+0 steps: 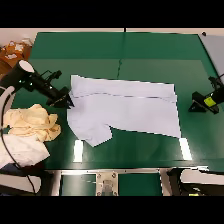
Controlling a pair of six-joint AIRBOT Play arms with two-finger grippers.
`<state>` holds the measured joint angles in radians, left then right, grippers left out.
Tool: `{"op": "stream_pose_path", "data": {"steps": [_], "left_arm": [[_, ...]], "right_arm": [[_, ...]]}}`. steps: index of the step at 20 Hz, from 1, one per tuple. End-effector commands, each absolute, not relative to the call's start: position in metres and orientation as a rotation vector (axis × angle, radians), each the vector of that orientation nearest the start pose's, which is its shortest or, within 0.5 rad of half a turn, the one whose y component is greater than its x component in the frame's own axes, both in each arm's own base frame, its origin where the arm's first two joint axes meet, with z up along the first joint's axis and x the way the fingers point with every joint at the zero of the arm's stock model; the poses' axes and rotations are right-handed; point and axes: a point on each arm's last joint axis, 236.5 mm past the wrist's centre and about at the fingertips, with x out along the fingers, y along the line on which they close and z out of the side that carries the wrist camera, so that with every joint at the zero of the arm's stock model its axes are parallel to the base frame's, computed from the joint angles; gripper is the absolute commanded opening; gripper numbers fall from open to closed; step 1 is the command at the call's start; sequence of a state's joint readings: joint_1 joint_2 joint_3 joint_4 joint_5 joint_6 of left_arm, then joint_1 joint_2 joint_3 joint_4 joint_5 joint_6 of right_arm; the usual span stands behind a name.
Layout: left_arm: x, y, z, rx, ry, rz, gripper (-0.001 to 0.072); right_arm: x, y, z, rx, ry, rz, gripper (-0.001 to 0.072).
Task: Fold the shirts.
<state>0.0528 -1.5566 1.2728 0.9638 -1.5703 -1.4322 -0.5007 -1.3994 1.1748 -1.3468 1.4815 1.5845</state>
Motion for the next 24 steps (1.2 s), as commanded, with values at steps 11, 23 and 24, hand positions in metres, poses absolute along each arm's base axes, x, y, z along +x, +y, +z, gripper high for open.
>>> {"op": "stream_pose_path", "data": {"steps": [11, 23, 24], "left_arm": [[0.223, -0.14, -0.085, -0.482, 1.542, -0.222, 0.0586], [0.258, -0.156, -0.098, -0.714, 1.349, -0.158, 0.0531], [0.262, -0.164, -0.092, -0.736, 1.33, -0.198, 0.0337]], "right_arm": [[0.216, 0.008, -0.096, 1.087, 1.511, -0.262, 0.0514], [0.258, 0.005, -0.098, 1.25, 1.29, -0.304, 0.0481], [0.258, 0.005, -0.098, 1.248, 1.29, -0.302, 0.0366]]}}
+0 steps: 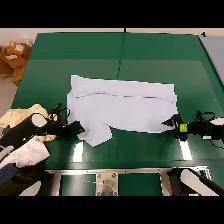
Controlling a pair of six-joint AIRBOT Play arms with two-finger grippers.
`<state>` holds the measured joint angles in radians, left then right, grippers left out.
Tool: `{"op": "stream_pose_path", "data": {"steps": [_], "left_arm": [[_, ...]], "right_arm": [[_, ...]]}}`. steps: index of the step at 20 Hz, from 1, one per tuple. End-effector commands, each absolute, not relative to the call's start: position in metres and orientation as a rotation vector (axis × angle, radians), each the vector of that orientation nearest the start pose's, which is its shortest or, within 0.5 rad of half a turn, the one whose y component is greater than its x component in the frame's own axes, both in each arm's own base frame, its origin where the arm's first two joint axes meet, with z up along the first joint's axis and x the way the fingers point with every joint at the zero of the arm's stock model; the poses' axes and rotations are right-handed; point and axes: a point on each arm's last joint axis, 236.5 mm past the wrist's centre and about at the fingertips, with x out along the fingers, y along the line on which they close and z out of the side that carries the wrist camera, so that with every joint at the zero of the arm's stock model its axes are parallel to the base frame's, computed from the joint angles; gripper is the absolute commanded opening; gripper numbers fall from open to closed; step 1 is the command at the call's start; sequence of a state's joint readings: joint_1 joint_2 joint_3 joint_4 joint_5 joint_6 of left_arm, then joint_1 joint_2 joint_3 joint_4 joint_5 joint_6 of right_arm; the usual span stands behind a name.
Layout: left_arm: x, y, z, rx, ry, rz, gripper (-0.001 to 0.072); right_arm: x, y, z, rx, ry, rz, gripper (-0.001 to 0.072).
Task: Fold the shirts.
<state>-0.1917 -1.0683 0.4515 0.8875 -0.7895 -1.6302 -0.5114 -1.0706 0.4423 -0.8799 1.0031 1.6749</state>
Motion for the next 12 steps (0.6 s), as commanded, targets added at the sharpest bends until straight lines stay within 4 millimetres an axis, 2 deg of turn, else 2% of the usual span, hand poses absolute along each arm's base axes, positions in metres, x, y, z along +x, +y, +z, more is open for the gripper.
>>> {"op": "stream_pose_path", "data": {"steps": [1, 2, 5, 8, 12], "left_arm": [[0.262, -0.174, -0.085, -0.743, 1.321, -0.258, 0.012], [0.259, -0.183, -0.077, -0.727, 1.33, -0.327, 0.0025], [0.242, -0.192, -0.051, -0.619, 1.394, -0.462, 0.0023], [0.224, -0.175, -0.027, -0.482, 1.418, -0.465, 0.0023], [0.212, -0.157, -0.002, -0.425, 1.351, -0.42, 0.0023]], "right_arm": [[0.257, 0.006, -0.098, 1.231, 1.294, -0.286, 0.0182], [0.256, 0.007, -0.098, 1.194, 1.299, -0.253, 0.0014], [0.255, 0.005, -0.091, 1.092, 1.324, -0.179, 0.0015], [0.245, -0.01, -0.082, 0.962, 1.393, -0.19, 0.0014], [0.223, -0.04, -0.07, 0.822, 1.407, -0.318, 0.0015]]}}
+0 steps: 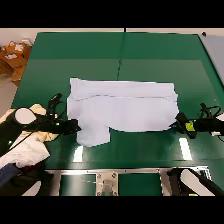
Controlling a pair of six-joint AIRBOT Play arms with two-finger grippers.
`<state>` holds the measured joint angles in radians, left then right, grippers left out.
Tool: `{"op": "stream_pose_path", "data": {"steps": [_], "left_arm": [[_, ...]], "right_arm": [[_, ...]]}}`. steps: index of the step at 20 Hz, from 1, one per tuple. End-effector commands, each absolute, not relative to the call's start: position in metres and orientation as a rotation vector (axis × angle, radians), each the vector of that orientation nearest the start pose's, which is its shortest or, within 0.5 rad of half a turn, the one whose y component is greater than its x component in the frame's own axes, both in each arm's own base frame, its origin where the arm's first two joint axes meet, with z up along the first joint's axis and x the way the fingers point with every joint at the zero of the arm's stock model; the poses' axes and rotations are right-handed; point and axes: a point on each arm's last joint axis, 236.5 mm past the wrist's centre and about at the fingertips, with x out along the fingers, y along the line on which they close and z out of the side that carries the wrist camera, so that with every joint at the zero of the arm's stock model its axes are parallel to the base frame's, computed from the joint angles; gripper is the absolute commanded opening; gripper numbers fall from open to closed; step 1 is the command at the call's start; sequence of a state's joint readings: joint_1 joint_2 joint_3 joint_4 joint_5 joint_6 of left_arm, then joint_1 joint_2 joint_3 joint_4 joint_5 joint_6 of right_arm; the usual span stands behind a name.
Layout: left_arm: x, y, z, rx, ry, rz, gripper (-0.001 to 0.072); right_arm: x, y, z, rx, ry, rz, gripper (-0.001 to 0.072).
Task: Fold the shirts.
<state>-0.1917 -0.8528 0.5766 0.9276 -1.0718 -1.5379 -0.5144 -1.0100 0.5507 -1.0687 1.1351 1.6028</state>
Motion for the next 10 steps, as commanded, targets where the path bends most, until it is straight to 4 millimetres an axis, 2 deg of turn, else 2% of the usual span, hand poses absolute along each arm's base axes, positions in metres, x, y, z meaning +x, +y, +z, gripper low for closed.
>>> {"op": "stream_pose_path", "data": {"steps": [1, 2, 4, 8, 10], "left_arm": [[0.211, -0.157, 0.0, -0.425, 1.354, -0.425, 0.0023], [0.212, -0.158, 0.001, -0.429, 1.346, -0.425, 0.0023], [0.23, -0.159, 0.009, -0.433, 1.293, -0.421, 0.0023], [0.295, -0.164, 0.035, -0.388, 1.17, -0.434, 0.0022], [0.33, -0.165, 0.043, -0.369, 1.151, -0.439, 0.0023]], "right_arm": [[0.22, -0.044, -0.068, 0.797, 1.404, -0.337, 0.0015], [0.22, -0.045, -0.065, 0.791, 1.394, -0.336, 0.0015], [0.232, -0.047, -0.056, 0.797, 1.355, -0.325, 0.0015], [0.297, -0.039, -0.011, 0.889, 1.154, -0.192, 0.0015], [0.323, -0.033, -0.001, 0.895, 1.131, -0.139, 0.0015]]}}
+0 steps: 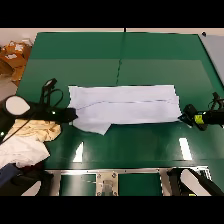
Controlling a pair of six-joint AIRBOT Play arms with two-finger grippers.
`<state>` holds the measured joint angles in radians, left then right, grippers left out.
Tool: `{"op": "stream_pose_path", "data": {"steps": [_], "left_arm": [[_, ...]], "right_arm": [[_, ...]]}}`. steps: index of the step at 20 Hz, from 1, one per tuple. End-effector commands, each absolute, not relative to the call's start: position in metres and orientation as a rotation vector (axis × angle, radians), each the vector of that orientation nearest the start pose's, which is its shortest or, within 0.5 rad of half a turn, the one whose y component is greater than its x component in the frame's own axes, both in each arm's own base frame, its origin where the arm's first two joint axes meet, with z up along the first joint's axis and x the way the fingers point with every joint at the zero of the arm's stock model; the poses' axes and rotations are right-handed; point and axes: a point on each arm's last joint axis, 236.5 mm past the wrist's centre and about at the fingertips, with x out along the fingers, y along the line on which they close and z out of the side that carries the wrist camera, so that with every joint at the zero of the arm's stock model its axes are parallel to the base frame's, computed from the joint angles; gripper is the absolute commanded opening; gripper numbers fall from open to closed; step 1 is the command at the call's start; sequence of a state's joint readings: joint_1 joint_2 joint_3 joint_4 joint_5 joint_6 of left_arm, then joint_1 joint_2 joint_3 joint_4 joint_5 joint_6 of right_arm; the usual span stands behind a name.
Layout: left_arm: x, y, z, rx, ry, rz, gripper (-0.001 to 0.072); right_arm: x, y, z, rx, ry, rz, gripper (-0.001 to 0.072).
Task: Fold the shirts.
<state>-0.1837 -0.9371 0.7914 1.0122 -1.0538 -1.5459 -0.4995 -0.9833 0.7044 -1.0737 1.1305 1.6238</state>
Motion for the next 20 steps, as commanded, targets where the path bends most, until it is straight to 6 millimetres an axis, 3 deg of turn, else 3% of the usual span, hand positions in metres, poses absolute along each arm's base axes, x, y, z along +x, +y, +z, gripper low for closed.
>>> {"op": "stream_pose_path", "data": {"steps": [1, 5, 9, 13, 14, 15, 16, 17, 20], "left_arm": [[0.349, -0.167, 0.045, -0.355, 1.146, -0.447, 0.0023], [0.414, -0.175, 0.036, -0.332, 1.132, -0.444, 0.0023], [0.466, -0.168, 0.017, -0.347, 1.116, -0.395, 0.0022], [0.51, -0.162, -0.007, -0.327, 1.084, -0.385, 0.0025], [0.523, -0.162, -0.01, -0.323, 1.049, -0.379, 0.0026], [0.541, -0.158, -0.008, -0.327, 0.988, -0.356, 0.0201], [0.556, -0.154, 0.001, -0.351, 0.925, -0.326, 0.0605], [0.565, -0.148, 0.011, -0.383, 0.888, -0.299, 0.0712], [0.562, -0.138, 0.036, -0.376, 0.924, -0.328, 0.0707]], "right_arm": [[0.338, -0.031, 0.002, 0.888, 1.116, -0.123, 0.0015], [0.403, -0.021, 0.001, 0.854, 1.083, -0.068, 0.0015], [0.451, -0.027, -0.023, 0.856, 1.117, -0.061, 0.0015], [0.483, -0.032, -0.057, 0.873, 1.15, -0.068, 0.0017], [0.493, -0.036, -0.064, 0.874, 1.138, -0.077, 0.0065], [0.504, -0.042, -0.067, 0.869, 1.117, -0.085, 0.0215], [0.513, -0.05, -0.064, 0.866, 1.098, -0.085, 0.0421], [0.519, -0.057, -0.054, 0.854, 1.08, -0.075, 0.0481], [0.507, -0.089, -0.024, 0.716, 1.112, 0.009, 0.0481]]}}
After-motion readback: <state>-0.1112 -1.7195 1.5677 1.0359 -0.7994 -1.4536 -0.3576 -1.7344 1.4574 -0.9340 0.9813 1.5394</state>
